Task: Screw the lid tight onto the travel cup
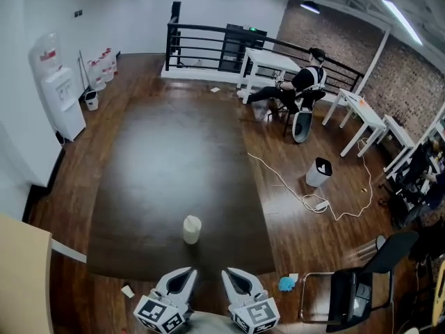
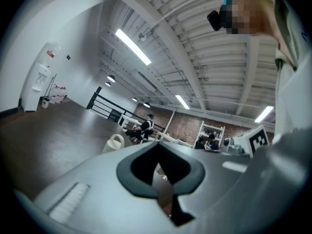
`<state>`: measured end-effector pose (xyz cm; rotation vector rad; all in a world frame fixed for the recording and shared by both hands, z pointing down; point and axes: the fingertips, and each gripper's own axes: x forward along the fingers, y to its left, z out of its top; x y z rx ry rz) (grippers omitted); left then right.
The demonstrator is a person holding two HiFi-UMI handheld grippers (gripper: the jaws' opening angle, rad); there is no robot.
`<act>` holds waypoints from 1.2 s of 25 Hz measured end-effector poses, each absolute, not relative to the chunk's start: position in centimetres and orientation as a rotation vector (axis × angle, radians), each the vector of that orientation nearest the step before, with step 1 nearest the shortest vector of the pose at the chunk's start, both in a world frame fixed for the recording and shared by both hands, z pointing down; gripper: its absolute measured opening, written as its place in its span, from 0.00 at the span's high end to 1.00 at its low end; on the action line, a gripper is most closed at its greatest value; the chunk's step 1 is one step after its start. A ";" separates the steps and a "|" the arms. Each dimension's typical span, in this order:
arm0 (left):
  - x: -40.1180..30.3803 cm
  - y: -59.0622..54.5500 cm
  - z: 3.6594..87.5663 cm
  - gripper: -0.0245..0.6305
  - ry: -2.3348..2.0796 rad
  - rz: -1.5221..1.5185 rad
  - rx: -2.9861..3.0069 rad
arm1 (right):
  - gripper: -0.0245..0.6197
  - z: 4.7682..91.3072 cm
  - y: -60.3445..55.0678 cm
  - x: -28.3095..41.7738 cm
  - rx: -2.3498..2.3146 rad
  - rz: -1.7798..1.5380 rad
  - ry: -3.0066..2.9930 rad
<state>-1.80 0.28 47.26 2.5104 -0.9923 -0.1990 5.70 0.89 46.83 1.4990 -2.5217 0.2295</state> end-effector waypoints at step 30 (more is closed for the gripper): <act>3.3 21.3 45.8 0.96 -1.350 -0.094 2.498 | 0.96 45.2 20.9 11.3 1.347 0.105 -2.757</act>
